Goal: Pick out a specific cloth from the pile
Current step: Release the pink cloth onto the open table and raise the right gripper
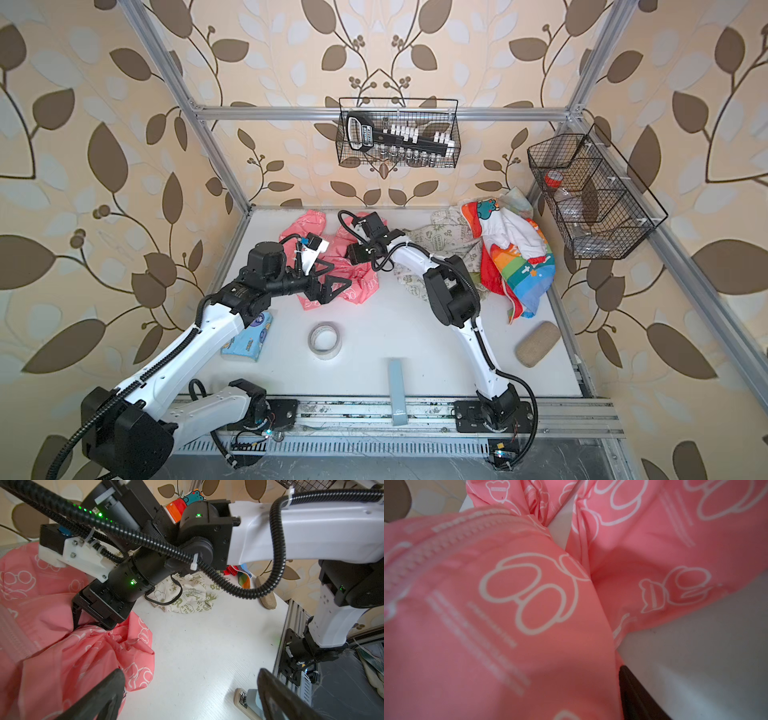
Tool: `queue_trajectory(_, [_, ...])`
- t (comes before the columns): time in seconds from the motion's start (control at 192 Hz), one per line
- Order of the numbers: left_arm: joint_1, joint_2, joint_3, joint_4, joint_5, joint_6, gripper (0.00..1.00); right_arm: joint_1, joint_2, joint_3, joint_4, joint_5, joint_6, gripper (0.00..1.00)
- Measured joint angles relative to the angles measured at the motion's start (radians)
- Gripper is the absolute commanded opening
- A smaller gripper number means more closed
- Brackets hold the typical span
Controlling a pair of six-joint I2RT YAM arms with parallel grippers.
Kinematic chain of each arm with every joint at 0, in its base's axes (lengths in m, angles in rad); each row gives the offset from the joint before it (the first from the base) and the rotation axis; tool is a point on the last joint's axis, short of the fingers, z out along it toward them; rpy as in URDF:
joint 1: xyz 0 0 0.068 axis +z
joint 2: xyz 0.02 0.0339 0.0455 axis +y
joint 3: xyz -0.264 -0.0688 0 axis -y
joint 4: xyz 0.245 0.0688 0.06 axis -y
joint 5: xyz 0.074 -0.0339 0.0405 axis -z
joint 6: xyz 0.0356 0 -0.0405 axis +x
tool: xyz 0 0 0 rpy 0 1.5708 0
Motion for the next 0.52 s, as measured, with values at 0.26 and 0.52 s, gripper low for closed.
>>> queue_trajectory(0.26, [0.000, 0.000, 0.000, 0.000, 0.000, 0.000, 0.99, 0.004, 0.187, 0.214, 0.010, -0.049, 0.099, 0.52])
queue_trajectory(0.52, [0.000, 0.000, 0.000, 0.000, 0.000, 0.000, 0.99, 0.042, 0.261, 0.292, 0.101, -0.105, 0.174, 0.52])
